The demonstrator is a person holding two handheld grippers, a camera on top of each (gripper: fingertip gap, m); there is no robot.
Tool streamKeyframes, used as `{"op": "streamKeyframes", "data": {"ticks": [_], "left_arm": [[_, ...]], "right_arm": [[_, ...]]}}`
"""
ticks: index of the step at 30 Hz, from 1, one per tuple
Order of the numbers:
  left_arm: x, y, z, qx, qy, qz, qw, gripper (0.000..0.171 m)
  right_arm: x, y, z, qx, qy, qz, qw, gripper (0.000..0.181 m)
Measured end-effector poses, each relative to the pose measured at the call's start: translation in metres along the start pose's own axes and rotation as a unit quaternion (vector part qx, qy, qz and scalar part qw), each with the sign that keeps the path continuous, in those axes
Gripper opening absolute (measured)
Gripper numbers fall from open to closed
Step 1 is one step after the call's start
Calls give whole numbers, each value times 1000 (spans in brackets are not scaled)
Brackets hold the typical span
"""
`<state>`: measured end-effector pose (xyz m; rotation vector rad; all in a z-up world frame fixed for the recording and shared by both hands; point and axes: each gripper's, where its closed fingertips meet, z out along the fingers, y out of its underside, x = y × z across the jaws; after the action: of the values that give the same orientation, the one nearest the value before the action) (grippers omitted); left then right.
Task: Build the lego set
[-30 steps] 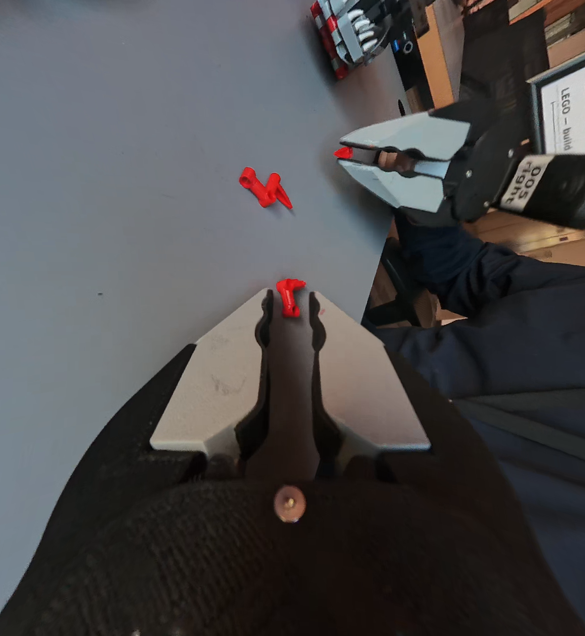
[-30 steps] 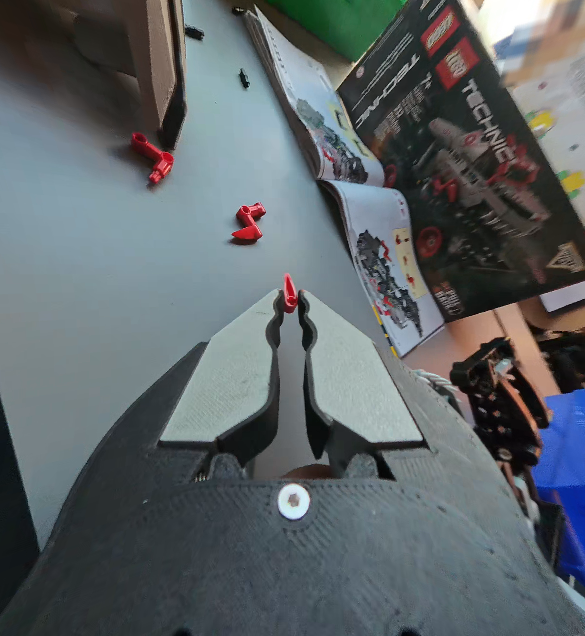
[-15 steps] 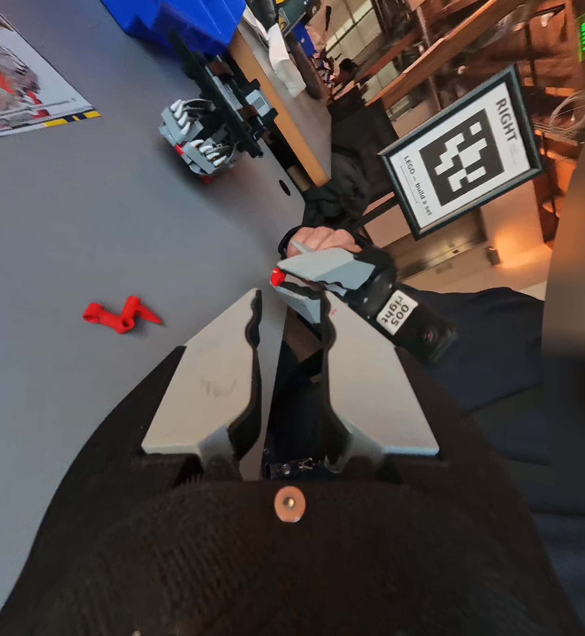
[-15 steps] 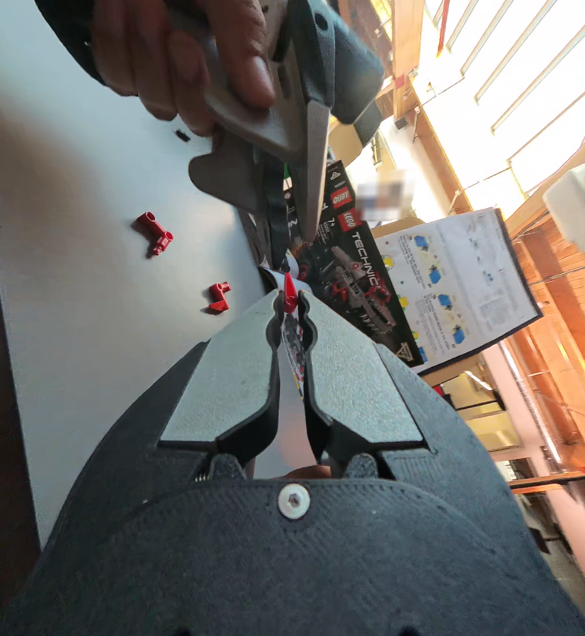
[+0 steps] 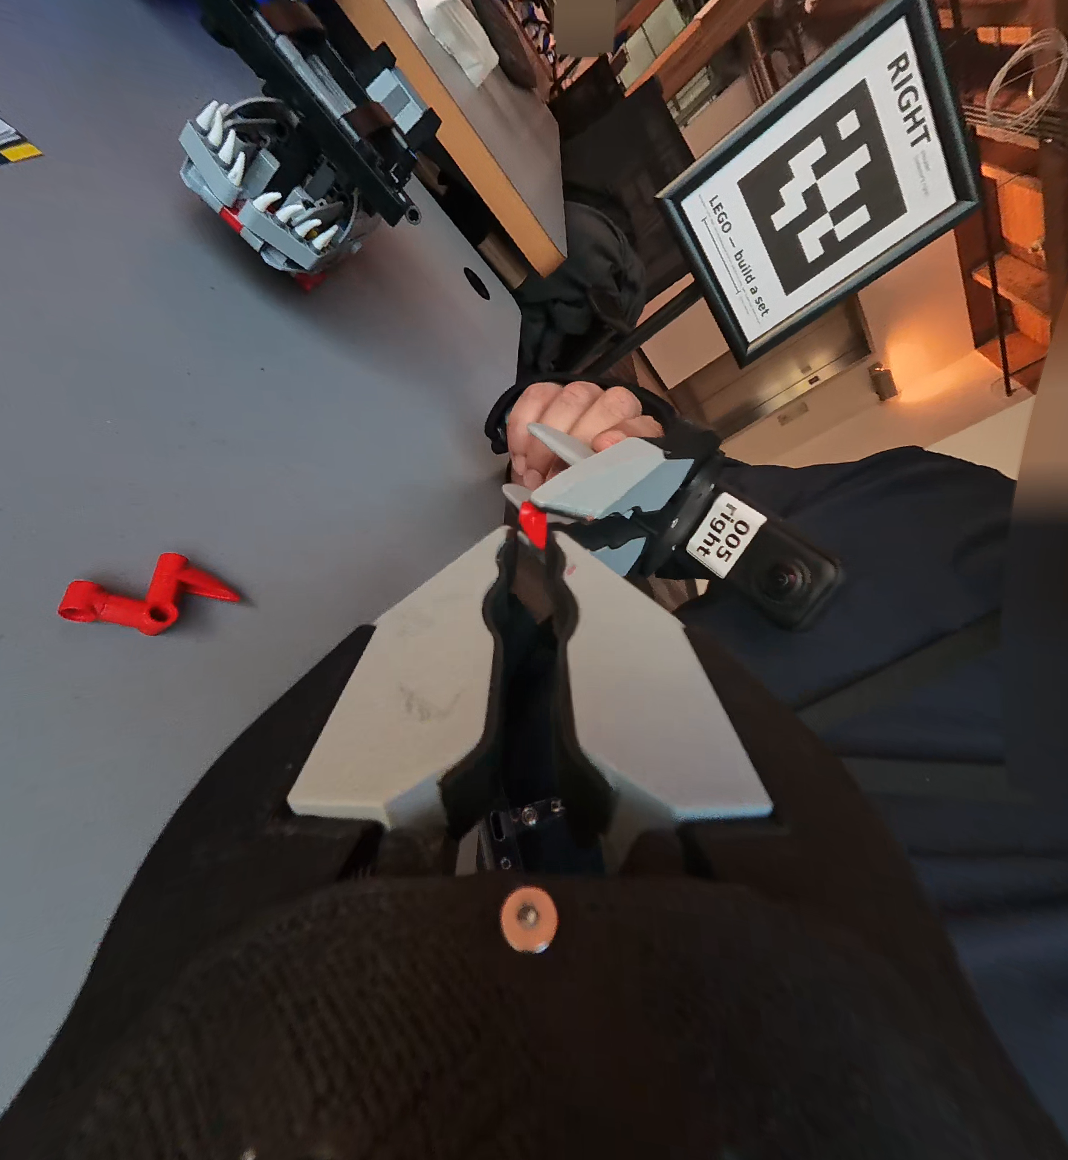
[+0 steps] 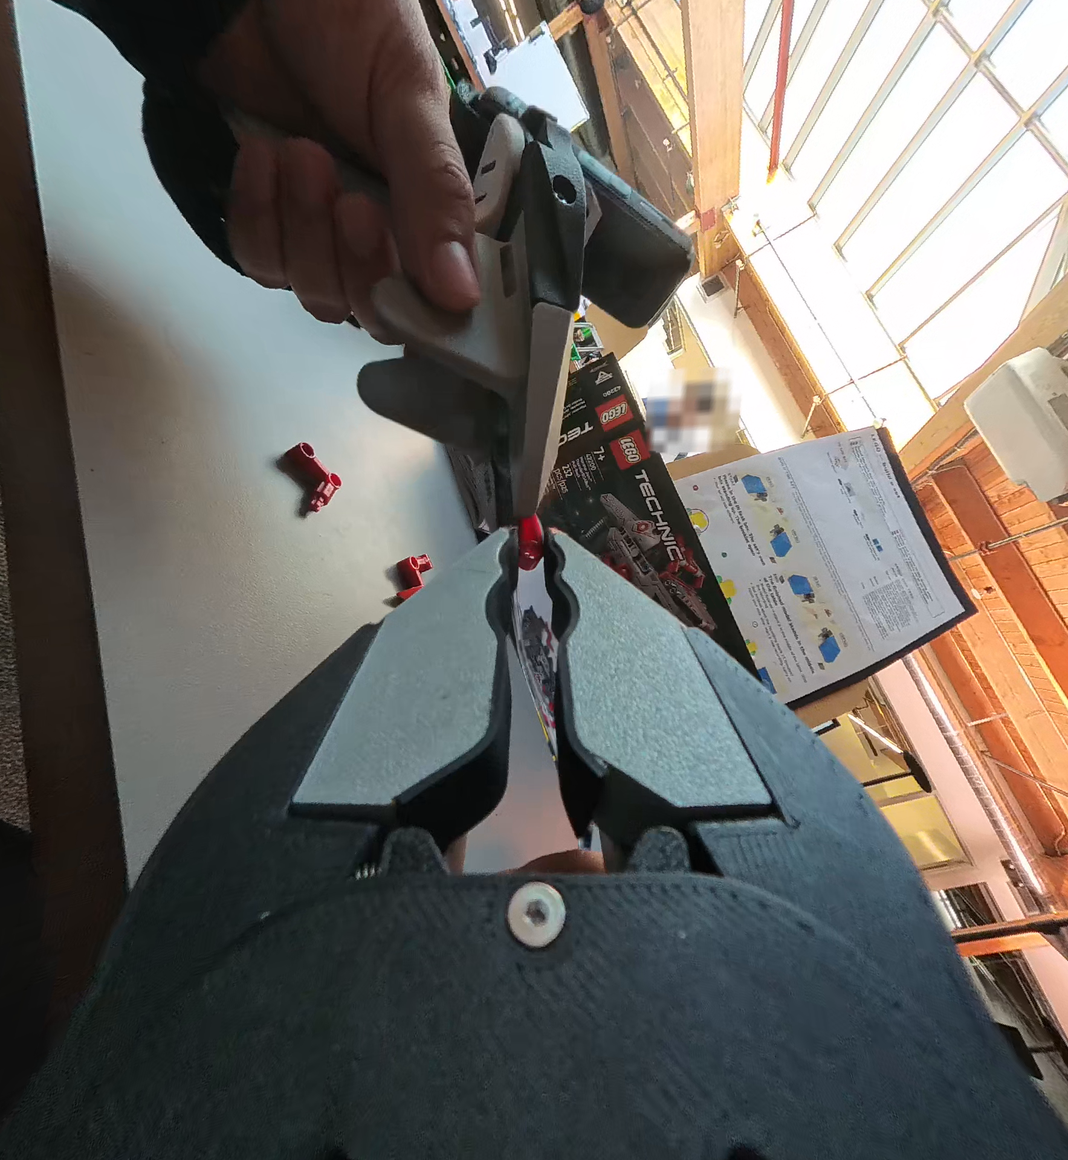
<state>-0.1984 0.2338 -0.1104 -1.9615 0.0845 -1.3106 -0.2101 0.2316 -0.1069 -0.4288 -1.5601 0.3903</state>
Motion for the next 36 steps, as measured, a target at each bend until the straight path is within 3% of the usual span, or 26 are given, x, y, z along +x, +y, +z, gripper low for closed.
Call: {"op": "streamKeyframes", "data": {"ticks": [2, 4, 10, 13, 15, 18, 20, 22, 26, 28, 33, 34, 36], "left_arm": [[-2, -1, -1, 7, -3, -5, 1000, 13], [2, -1, -1, 7, 7, -2, 1000, 4], [2, 7, -1, -20, -23, 28, 999, 2], [-2, 16, -6, -65, -40, 67, 995, 2], [0, 22, -14, -112, -31, 116, 986, 2], [7, 38, -28, -201, 11, 254, 946, 2], [8, 44, -33, -241, 33, 322, 915, 2], [9, 44, -32, -259, 46, 371, 891, 2], [4, 43, -29, -286, 39, 436, 852, 2], [1, 44, -29, -300, 45, 448, 841, 2], [2, 34, -28, -278, 61, 459, 842, 2], [2, 32, -28, -271, 62, 463, 841, 2], [2, 35, -28, -270, 61, 477, 834, 2]], "right_arm": [[0, -1, -1, 2, -4, -3, 1000, 3], [-1, -2, -1, 4, 0, -13, 1000, 3], [-7, -6, -1, 6, -6, -37, 999, 4], [-17, -5, 2, 12, -44, -8, 999, 6], [-28, -5, 2, 27, -114, 46, 992, 15], [-40, -12, -8, 72, -259, 157, 950, 13], [-41, -15, -11, 75, -343, 251, 902, 8], [-42, -18, -9, 71, -404, 334, 848, 21], [-42, -27, -13, 92, -493, 418, 757, 14], [-37, -30, -9, 104, -498, 428, 747, 12], [-39, -25, 6, 86, -455, 379, 801, 17], [-41, -26, 6, 77, -457, 389, 796, 15], [-45, -31, 1, 57, -480, 436, 759, 6]]}}
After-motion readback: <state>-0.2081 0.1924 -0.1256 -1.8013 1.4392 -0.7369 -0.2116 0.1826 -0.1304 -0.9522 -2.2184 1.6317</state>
